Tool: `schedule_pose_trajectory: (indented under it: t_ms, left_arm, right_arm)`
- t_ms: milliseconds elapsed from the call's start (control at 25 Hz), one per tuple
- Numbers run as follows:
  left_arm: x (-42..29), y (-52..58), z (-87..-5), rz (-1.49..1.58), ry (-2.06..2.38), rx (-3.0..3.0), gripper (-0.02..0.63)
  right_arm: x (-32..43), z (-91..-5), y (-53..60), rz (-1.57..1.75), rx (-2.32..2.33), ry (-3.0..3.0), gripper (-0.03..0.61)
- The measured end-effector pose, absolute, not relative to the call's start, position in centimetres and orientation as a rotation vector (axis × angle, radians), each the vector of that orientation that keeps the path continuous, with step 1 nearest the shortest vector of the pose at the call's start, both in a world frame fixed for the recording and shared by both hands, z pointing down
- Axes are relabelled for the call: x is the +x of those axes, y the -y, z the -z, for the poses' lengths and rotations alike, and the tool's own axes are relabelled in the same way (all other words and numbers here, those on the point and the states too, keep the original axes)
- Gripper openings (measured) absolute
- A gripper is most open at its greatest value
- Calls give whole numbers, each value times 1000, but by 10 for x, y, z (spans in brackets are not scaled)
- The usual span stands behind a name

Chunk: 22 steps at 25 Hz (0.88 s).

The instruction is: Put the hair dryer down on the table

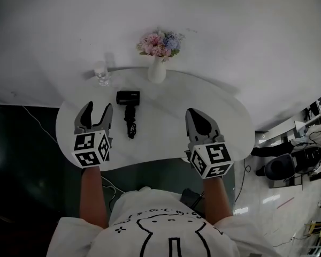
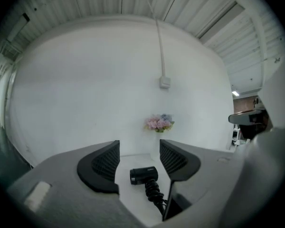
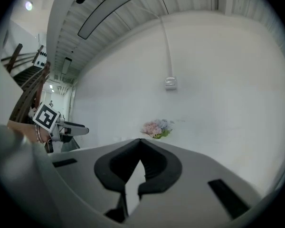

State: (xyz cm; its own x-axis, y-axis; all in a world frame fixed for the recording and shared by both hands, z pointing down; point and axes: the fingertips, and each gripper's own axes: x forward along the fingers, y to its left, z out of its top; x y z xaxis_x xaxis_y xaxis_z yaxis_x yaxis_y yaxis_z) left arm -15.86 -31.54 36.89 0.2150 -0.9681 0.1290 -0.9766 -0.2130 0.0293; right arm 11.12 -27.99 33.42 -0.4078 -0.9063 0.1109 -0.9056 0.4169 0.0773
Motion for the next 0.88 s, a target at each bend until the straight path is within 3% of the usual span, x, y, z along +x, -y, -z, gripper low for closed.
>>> schedule_pose_trajectory:
  t_ms: [400,880]
  left_arm:
    - [-158,265,-289,79,2105,2433,35]
    - [-144,234,-238,180,2079,2590,18]
  right_arm:
    - [116,-283,247,108,1676,2637,-3]
    - [128,-237,220,363,1784,2580,-3]
